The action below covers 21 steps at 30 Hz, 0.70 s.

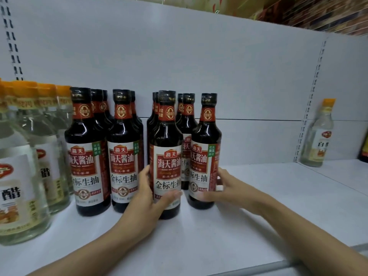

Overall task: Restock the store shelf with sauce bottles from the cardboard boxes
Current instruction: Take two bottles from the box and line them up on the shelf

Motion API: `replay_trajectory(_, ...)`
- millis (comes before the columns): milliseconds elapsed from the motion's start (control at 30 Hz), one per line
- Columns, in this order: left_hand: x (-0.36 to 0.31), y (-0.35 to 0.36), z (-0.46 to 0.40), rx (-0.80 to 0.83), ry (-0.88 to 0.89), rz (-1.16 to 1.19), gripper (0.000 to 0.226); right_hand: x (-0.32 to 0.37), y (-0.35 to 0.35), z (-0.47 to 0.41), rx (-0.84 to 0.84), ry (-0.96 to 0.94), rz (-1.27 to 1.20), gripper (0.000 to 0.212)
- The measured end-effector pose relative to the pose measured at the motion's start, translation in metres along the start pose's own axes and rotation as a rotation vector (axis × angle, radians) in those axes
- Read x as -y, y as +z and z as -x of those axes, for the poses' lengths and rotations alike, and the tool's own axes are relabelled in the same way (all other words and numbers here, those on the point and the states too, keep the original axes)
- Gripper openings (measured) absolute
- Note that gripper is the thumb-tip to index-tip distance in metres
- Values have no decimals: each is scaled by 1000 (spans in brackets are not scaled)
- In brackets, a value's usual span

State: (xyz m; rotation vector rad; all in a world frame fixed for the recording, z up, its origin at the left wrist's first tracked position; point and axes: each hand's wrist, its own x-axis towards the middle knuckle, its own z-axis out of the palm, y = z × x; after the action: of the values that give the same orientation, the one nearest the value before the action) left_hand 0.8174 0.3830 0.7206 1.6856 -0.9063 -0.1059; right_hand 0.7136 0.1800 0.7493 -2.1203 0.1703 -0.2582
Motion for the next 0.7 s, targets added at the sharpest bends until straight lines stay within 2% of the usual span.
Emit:
replay_trajectory(67, 1, 0, -2, -16, 4, -11, 77, 2, 14, -3, -152, -33, -55, 59)
replay_trajectory(133, 2, 0, -3, -44, 0, -6, 74, 0, 21, -4, -302, -14, -55, 68)
replay_trajectory(200, 2, 1, -2, -65, -3, -23, 72, -2, 22, -1, -362, -4, -37, 73)
replay_trajectory(333, 2, 3, -2, -64, -13, -63, 68, -2, 20, 4, -319, -32, -90, 73)
replay_trajectory(533, -5, 3, -5, -71, -26, -64, 84, -7, 20, 0, -267, -84, -123, 62)
replay_trajectory(700, -2, 4, -12, -73, -3, -101, 74, -10, 19, -2, -202, -81, -78, 61)
